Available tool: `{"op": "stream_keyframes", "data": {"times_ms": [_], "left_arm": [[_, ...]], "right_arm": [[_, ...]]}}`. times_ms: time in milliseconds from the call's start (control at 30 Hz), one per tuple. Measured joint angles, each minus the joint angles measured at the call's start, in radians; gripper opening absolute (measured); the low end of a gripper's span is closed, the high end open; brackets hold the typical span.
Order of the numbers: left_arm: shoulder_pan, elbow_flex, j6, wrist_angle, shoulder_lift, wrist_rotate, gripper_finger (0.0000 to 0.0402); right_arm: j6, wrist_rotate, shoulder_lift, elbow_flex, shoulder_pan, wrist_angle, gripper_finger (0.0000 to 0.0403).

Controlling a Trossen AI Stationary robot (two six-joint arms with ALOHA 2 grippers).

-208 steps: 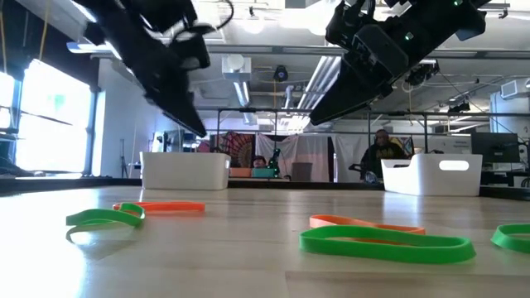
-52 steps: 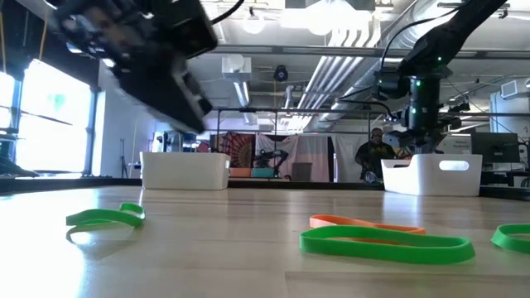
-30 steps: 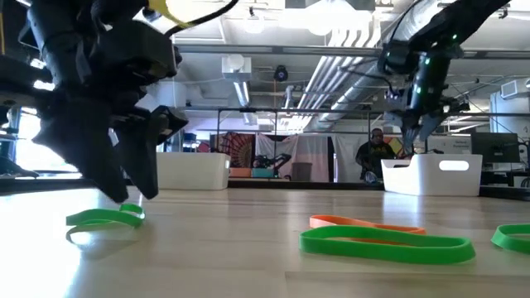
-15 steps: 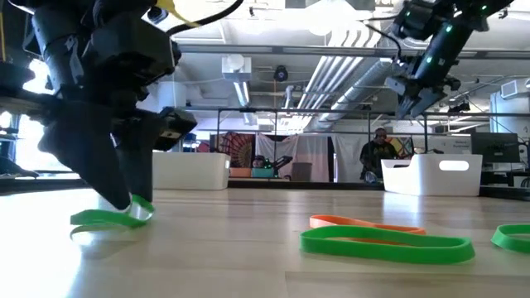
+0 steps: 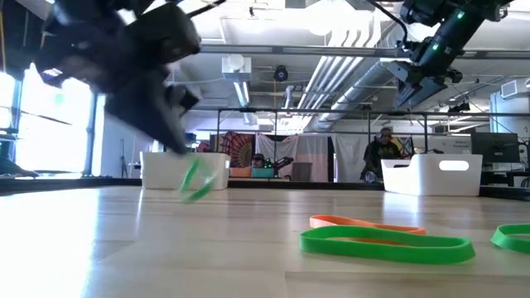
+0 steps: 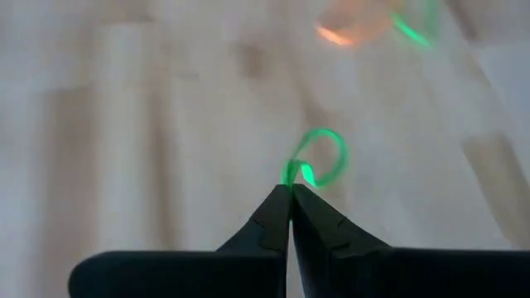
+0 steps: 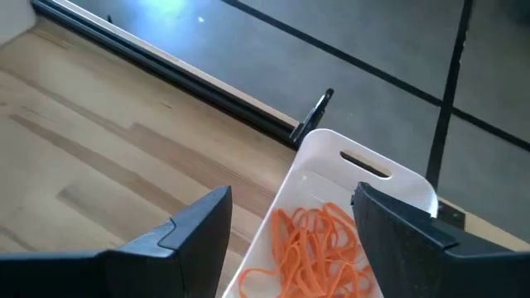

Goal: Sort rubber bands into baskets
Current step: Put the green rubber band into the top left white bin

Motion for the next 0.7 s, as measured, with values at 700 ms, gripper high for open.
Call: {"op": "stream_keyframes", "data": {"times_ms": [700], "left_arm": [[0.71, 0.033, 0.046, -0.286, -0.376, -0.248, 0.0]], "right_arm": [[0.023, -0.033, 0.003, 0.0, 0.203, 0.012, 0.024]]}}
